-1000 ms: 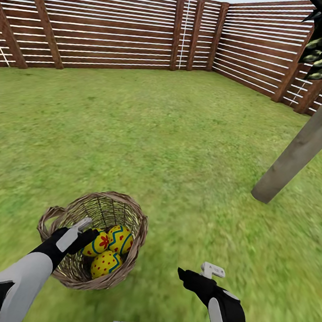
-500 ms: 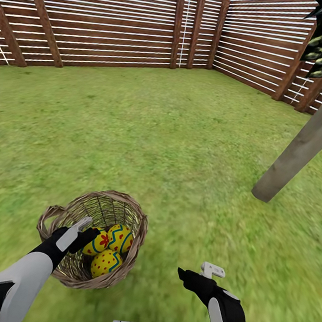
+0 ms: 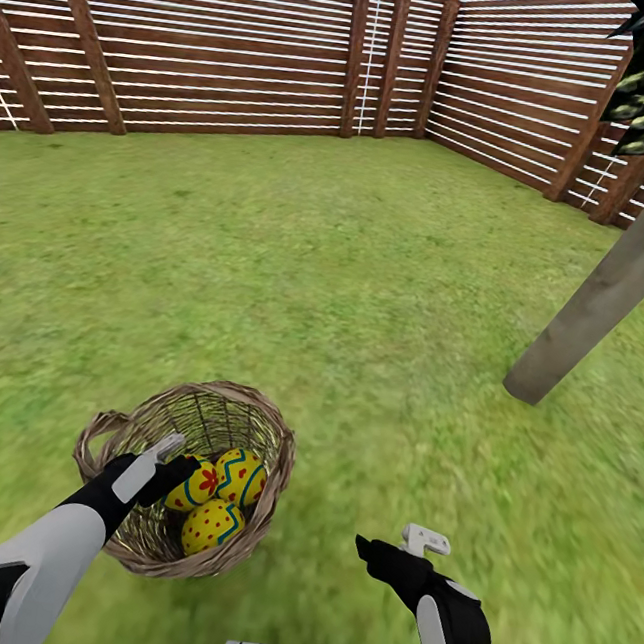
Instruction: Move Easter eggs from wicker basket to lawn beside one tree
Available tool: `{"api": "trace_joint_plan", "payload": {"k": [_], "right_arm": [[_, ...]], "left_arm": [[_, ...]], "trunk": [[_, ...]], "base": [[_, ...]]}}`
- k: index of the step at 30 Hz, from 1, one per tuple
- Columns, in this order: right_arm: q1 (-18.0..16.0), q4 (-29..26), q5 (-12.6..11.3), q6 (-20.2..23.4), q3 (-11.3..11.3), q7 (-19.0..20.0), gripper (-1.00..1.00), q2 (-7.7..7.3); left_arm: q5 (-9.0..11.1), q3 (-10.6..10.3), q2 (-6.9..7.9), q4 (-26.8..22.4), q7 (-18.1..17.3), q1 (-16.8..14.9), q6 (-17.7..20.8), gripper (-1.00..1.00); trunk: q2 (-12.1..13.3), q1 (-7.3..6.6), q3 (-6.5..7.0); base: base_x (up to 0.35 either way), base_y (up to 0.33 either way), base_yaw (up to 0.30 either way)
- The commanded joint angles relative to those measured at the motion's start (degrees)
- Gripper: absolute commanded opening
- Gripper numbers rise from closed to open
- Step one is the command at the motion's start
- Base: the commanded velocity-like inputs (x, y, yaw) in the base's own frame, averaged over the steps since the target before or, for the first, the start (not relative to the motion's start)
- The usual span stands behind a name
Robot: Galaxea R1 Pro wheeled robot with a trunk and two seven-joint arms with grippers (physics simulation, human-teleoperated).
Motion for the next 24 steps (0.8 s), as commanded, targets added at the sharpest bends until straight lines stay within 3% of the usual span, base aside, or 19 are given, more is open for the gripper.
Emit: {"api": "trace_joint_plan", "payload": {"k": [1, 24], "right_arm": [[0.0, -0.1, -0.6, 0.2, 0.0, -0.5, 1.0, 0.03], [0.0, -0.1, -0.6, 0.2, 0.0, -0.5, 1.0, 0.03]], "left_arm": [[0.0, 0.1, -0.01, 0.7, 0.5, 0.0, 0.4, -1.0], [0.0, 0.0, -0.01, 0.7, 0.6, 0.1, 0.4, -1.0]], "trunk": [[0.0, 0.0, -0.05], [0.1, -0.13, 1.06]], "base": [[0.0, 0.0, 0.0], [0.0, 0.0, 0.0]]}}
